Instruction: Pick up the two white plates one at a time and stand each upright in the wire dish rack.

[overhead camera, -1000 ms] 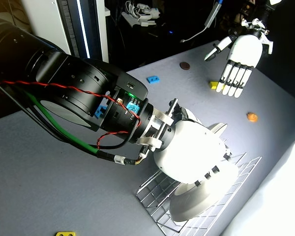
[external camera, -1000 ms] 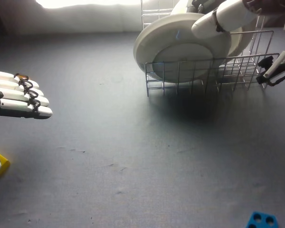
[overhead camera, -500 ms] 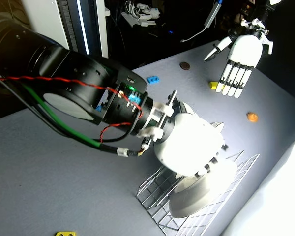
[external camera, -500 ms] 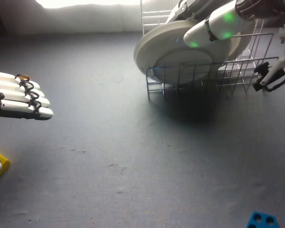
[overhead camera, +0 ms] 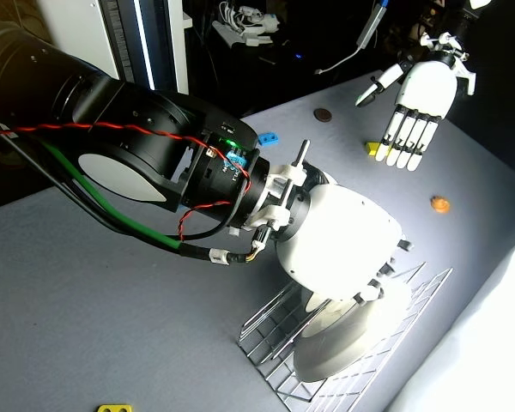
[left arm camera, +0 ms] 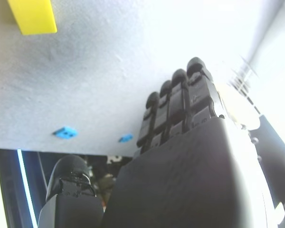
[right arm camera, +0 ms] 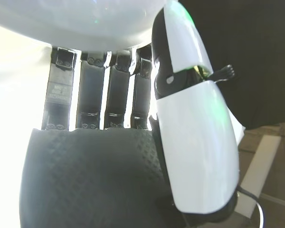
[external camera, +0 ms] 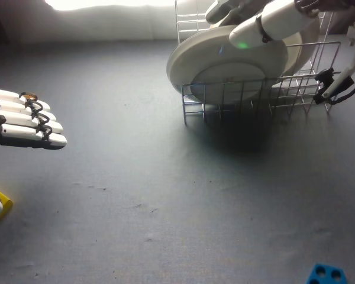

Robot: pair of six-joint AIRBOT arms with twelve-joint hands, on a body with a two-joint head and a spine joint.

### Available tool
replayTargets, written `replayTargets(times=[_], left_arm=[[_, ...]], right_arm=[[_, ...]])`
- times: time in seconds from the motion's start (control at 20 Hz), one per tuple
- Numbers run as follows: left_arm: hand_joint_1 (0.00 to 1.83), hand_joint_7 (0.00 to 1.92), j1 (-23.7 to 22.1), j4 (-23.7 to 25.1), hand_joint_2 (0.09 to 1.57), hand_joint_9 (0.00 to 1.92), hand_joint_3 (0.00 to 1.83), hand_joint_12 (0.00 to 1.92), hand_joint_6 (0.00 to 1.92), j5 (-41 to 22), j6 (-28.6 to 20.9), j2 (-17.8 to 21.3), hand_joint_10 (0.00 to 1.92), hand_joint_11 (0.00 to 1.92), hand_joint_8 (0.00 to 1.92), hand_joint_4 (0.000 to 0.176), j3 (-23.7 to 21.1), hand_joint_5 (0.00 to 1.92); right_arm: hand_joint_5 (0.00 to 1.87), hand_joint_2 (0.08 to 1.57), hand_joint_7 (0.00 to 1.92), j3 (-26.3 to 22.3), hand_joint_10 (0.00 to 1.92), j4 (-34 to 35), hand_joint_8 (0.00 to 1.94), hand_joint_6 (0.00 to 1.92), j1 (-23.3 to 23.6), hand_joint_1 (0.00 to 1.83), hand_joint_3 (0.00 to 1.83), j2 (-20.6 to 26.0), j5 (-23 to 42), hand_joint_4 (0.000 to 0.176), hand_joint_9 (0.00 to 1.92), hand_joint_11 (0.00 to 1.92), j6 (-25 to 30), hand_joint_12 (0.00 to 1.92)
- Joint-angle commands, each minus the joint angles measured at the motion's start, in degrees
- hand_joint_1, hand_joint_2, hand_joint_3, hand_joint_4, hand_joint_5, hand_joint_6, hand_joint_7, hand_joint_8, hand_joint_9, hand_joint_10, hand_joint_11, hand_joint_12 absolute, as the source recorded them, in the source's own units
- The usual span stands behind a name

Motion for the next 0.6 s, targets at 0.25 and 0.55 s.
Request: replayTargets(times=[0.25, 0.55], left_arm=[[0.0, 0.0, -0.6, -3.0, 1.11, 0.0, 0.0, 0.0, 0.0, -1.0, -0.2, 0.8, 0.0, 0.0, 0.0, 0.0, -0.1, 0.0], [0.0, 0.0, -0.6, -2.9, 1.1, 0.0, 0.0, 0.0, 0.0, -1.0, -0.2, 0.8, 0.0, 0.0, 0.0, 0.0, -0.2, 0.0]], right_arm=[[0.86, 1.1, 0.94, 0.0, 0.0, -1.3, 0.0, 0.02, 1.7, 1.21, 0.0, 0.5, 9.1, 0.0, 0.92, 0.49, 0.7, 1.04], [0.84, 1.1, 0.92, 0.0, 0.0, -1.3, 0.0, 0.01, 3.8, 1.21, 0.0, 0.8, 10.0, 0.0, 0.9, 0.47, 1.1, 1.03]])
